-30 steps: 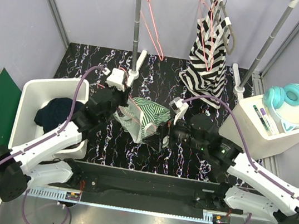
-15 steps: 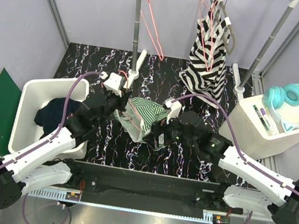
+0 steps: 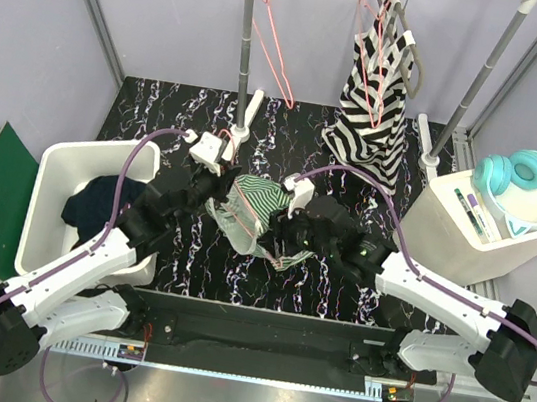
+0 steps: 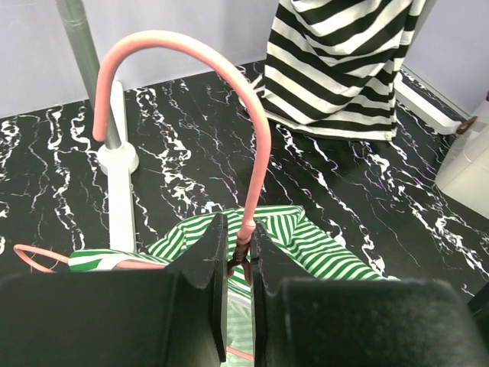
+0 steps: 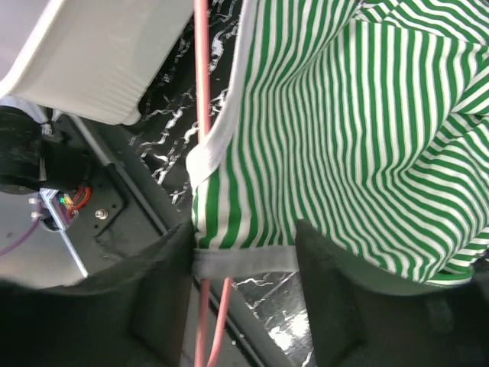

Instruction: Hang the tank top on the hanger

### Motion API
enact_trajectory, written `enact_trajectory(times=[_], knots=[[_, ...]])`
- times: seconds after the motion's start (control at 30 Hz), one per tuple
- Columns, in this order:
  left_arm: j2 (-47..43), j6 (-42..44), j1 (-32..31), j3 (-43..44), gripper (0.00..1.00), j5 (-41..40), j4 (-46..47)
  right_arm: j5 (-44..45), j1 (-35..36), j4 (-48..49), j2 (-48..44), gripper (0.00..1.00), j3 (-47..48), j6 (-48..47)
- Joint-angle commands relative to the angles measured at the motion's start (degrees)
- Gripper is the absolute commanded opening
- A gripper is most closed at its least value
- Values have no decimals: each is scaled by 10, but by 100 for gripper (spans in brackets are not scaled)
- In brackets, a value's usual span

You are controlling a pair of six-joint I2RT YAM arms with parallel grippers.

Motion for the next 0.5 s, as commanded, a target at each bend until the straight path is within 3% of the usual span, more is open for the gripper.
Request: enact_trajectory(times=[0.0,0.03,0.1,0.13,0.2,0.27,0.3,0.33,0.37,0.4,0.47], knots=[[4,-4,0,12,0,30,37,26,3,40,12,48,10,-8],[4,-6,0,12,0,35,39,26,4,42,11,34,8,-8],[6,-9,-1,15,0,39,40,35,3,46,10,23,4,-5],[7,-11,0,16,0,40,38,39,3,47,8,12,2,-3],[7,-17,-1,19,1,42,37,56,3,48,1,2,-5,1],[8,-23,0,26,21,44,29,70,3,45,-6,0,-10,9],[9,-23,0,28,53,46,24,84,3,45,-15,0,-18,11],[9,-24,0,33,65,47,13,90,4,44,-21,0,-21,14],[8,-26,0,40,74,47,6,95,3,42,-27,0,-24,17],[8,-27,0,45,89,45,-2,105,3,33,-38,0,-29,17],[6,-43,0,61,99,37,-27,117,3,22,-47,0,-32,21]])
